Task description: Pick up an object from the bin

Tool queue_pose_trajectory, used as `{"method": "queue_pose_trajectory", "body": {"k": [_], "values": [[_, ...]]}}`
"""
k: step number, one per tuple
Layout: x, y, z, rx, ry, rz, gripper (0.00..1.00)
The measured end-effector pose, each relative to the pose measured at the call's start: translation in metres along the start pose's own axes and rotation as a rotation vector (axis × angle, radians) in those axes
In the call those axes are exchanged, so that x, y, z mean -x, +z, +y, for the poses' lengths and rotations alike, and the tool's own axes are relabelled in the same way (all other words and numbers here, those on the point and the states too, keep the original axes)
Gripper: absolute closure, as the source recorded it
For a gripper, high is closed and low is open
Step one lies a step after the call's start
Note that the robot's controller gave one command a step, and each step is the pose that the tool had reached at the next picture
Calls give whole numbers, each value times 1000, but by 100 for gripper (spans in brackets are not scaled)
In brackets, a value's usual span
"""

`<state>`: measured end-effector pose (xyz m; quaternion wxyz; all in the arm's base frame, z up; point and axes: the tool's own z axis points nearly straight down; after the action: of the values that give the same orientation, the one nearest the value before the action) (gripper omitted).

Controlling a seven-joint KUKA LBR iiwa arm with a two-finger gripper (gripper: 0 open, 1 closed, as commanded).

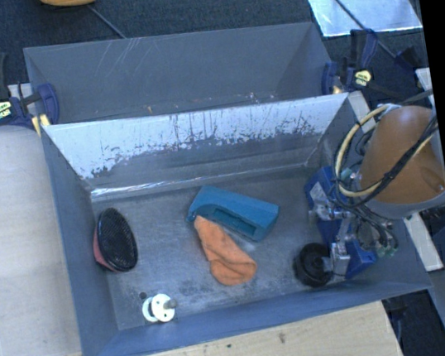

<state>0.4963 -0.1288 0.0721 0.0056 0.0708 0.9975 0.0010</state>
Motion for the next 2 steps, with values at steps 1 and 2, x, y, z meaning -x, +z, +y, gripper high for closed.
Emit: {"method": "queue_pose_trajectory", "body": {"k": [1,2], "values": [[5,1,-1,4,18,11,0],[2,1,11,-3,97,9,0]]}}
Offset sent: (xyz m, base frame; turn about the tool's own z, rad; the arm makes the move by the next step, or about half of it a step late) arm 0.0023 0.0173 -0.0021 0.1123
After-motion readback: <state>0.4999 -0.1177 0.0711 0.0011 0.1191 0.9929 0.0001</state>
